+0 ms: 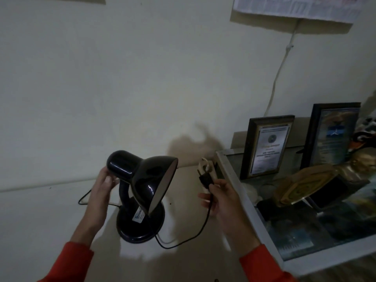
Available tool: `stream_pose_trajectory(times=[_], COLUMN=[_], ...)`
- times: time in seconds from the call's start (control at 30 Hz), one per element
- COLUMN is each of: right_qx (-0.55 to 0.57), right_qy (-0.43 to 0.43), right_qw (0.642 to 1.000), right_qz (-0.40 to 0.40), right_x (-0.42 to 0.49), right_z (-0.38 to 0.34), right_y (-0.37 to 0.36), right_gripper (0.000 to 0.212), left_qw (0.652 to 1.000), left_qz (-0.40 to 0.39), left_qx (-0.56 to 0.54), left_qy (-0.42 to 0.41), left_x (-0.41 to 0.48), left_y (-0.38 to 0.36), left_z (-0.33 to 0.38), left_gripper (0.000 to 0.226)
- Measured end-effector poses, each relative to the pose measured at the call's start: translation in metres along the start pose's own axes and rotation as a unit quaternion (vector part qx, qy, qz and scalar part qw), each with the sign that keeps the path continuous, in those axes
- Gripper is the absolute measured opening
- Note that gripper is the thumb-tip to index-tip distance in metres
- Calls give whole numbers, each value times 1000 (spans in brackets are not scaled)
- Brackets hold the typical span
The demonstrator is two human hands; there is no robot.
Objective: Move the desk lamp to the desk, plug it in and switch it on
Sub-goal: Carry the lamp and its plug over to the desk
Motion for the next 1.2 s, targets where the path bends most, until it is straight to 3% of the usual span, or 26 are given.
stream_pose_trajectory(times=[0.13, 0.3, 0.4, 0.47, 0.53, 0.6, 0.7, 0.77, 0.9, 1.1, 1.2], right_qx=[-4, -38, -48, -45, -46, -41, -31, -34, -53, -59, -59], right_qy=[-7, -17, -21, -20, -18, -24, -34, -28, -3, -1, 9], right_qw=[1000, 998, 997, 997, 996, 996, 996, 996, 997, 997, 998], right_qz=[-10, -46, -60, -67, -74, -75, -71, -71, -62, -46, -34], right_x=[-1, -1, -1, -2, -2, -2, -2, -2, -4, -7, -9], right_z=[-5, -9, -10, -11, -10, -7, -4, -3, -4, -2, -4], right_y=[-4, -11, -16, -19, -21, -22, -20, -19, -17, -13, -13], right_gripper=[19, 31, 30, 29, 28, 28, 27, 27, 25, 22, 21], left_qw=[997, 996, 993, 989, 986, 989, 997, 999, 998, 998, 998], left_qz=[-51, -74, -112, -145, -164, -142, -71, -25, 31, 24, 30], left_qx=[-19, -14, -29, -26, -14, -27, -42, -32, -20, -15, -5], left_qy=[56, 51, 32, 22, 22, 17, -3, -35, -56, -52, -59], left_x=[7, 7, 12, 20, 27, 30, 27, 26, 22, 15, 13], left_y=[-10, -10, -7, -10, -12, -14, -19, -25, -41, -38, -39], left_z=[-3, 0, 12, 22, 29, 32, 36, 39, 40, 39, 44], left_gripper=[37, 29, 74, 81, 74, 71, 92, 94, 60, 64, 51])
Point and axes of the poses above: each hand's wrist, its own x-axis towards the middle knuckle, its own y-axis out of the back of the hand, z = x × y, the point moved 3 cm from there along x, towards the middle knuckle, and after that the axes turned 9 degrees about -y, right-handed, at the moved point
